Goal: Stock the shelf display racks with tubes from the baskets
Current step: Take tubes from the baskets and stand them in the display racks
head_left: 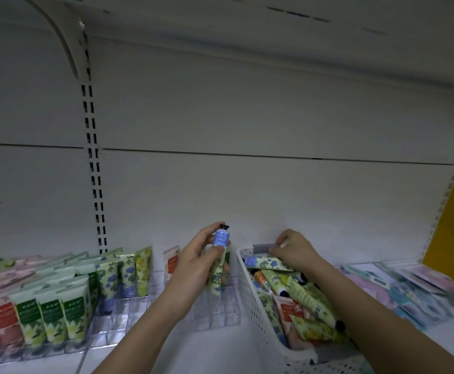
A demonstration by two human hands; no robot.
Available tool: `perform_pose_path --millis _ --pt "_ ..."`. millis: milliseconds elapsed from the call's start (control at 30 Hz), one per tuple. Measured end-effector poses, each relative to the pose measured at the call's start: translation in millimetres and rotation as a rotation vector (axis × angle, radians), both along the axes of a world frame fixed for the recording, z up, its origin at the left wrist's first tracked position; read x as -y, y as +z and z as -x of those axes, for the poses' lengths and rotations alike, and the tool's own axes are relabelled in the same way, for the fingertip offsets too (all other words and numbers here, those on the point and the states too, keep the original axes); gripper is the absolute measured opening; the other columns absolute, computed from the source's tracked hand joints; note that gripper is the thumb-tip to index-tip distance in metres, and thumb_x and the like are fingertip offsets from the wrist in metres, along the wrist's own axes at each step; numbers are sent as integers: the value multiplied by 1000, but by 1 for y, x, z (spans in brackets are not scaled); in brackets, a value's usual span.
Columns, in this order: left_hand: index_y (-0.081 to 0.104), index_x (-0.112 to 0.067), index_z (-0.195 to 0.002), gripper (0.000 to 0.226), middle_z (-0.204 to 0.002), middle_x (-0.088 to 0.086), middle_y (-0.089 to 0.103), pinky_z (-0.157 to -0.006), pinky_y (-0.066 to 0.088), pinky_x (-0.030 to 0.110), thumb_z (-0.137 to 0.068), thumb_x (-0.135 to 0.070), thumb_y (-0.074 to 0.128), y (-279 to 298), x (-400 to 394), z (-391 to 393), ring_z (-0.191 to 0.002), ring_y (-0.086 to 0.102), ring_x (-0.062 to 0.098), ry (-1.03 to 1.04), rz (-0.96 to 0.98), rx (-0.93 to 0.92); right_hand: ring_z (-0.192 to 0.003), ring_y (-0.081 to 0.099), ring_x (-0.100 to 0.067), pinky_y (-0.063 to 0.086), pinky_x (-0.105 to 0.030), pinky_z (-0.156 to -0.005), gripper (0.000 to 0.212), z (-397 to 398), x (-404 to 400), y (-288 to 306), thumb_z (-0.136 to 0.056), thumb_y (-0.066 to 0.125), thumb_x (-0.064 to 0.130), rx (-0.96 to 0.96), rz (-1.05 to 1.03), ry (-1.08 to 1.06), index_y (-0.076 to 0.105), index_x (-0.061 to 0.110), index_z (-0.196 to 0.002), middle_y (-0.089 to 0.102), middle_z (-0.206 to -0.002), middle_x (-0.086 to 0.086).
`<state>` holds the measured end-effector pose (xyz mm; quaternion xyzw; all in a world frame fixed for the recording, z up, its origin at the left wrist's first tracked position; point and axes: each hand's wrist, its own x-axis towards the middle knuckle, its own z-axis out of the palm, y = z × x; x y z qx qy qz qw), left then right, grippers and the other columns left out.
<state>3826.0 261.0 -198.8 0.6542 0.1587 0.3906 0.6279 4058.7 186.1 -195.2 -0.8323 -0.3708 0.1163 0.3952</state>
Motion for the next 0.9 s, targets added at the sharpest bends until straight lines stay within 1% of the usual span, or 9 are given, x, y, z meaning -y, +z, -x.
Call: perform_pose_path --millis 100,233,367,433,533,633,767,833,900 --pt "62 -35 -122 40 -115 7 61 -62 54 36 -97 -7 50 -1 2 -1 -70 65 20 -19 12 7 -59 51 -16 38 -25 -50 28 0 4 4 -84 75 24 -41 25 26 52 10 -93 57 -78 -6" --pt "62 -33 -122 40 -116 9 61 -61 54 35 -96 -6 50 -1 1 1 -69 66 21 -19 19 15 -70 56 -12 42 -23 -56 38 2 11 12 -81 77 42 -67 165 142 57 10 -84 59 -84 -2" --pt "63 -35 -122 39 -116 8 63 -60 54 34 -96 -8 52 -3 -2 5 -71 67 23 -5 34 17 -88 64 -9 47 -21 -70 40 6 19 19 -74 84 38 -9 273 265 71 13 -102 68 -99 4" --pt "61 -33 -125 36 -115 5 65 -60 53 31 -96 -12 54 -5 -5 7 -73 69 22 10 43 9 -86 64 -9 47 -23 -73 41 9 19 20 -73 85 32 65 282 286 72 13 -106 66 -97 4" --pt "60 -28 -126 32 -106 7 70 -59 52 24 -94 -21 60 -6 -8 10 -74 70 19 12 35 -1 -58 63 -8 49 -21 -55 23 11 21 23 -75 84 19 36 103 305 73 11 -94 70 -76 -1" --pt "58 -31 -124 34 -105 5 73 -61 53 27 -91 -26 62 -3 -11 14 -80 70 21 -21 13 23 -54 61 -14 48 -19 -46 18 13 25 32 -77 83 13 -19 -106 260 72 15 -91 69 -66 -3" --pt "57 -46 -114 29 -106 -1 73 -70 47 29 -95 -24 60 10 -19 23 -96 69 27 44 -99 7 -63 69 -20 56 -24 -57 10 20 30 49 -83 75 6 -127 -356 301 71 4 -92 73 -73 -12" --pt "55 -48 -116 29 -106 -1 73 -60 48 21 -95 -29 60 21 -21 30 -90 71 28 54 -138 16 -70 72 -22 57 -23 -64 8 31 31 58 -88 71 8 -197 -413 360 71 3 -93 73 -77 -14" --pt "53 -50 -120 31 -102 2 71 -53 50 29 -93 -37 60 33 -22 41 -77 71 30 56 -174 21 -73 72 -21 57 -22 -67 11 46 30 66 -92 65 10 -247 -454 425 69 0 -96 73 -77 -11"
